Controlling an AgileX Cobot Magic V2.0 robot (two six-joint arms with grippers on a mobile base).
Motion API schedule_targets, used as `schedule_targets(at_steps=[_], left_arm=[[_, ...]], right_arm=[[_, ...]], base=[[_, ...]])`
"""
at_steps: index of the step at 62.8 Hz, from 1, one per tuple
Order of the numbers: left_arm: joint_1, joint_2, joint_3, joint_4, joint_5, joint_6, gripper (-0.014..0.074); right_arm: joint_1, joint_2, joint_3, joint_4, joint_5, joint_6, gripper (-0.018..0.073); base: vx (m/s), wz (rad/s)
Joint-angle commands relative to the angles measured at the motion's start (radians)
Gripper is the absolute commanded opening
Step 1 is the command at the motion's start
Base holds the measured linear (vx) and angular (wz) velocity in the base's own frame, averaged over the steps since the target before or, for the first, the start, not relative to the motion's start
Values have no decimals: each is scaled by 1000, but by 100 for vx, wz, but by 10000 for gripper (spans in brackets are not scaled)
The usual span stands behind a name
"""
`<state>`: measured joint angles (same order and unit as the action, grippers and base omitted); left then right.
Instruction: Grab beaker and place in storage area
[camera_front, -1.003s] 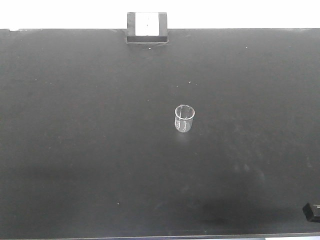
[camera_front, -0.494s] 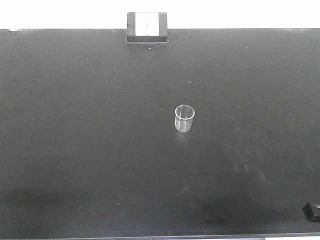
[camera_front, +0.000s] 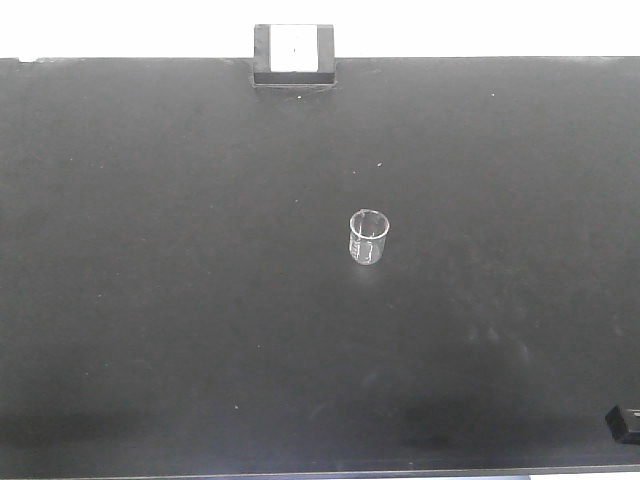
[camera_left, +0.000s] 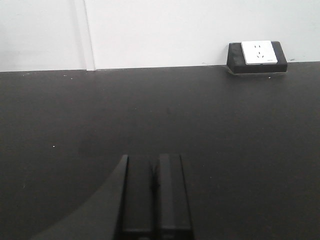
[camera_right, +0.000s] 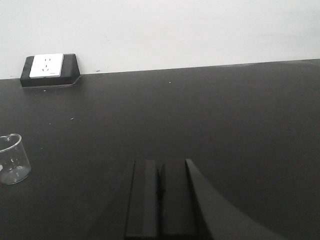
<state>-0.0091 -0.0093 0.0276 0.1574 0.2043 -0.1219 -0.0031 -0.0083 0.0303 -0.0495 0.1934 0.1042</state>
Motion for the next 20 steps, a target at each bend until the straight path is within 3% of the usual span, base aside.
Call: schedule_targets(at_steps=[1,20], left_arm=[[0,-17,-18,-8,-76,-8,-6],[0,-17,-19,-8,-77,-8,-6]], right_arm=[[0,-25,9,-4,-79,-4,-6],[0,-25,9,-4,-79,-4,-6]], base=[[0,0],[0,0]])
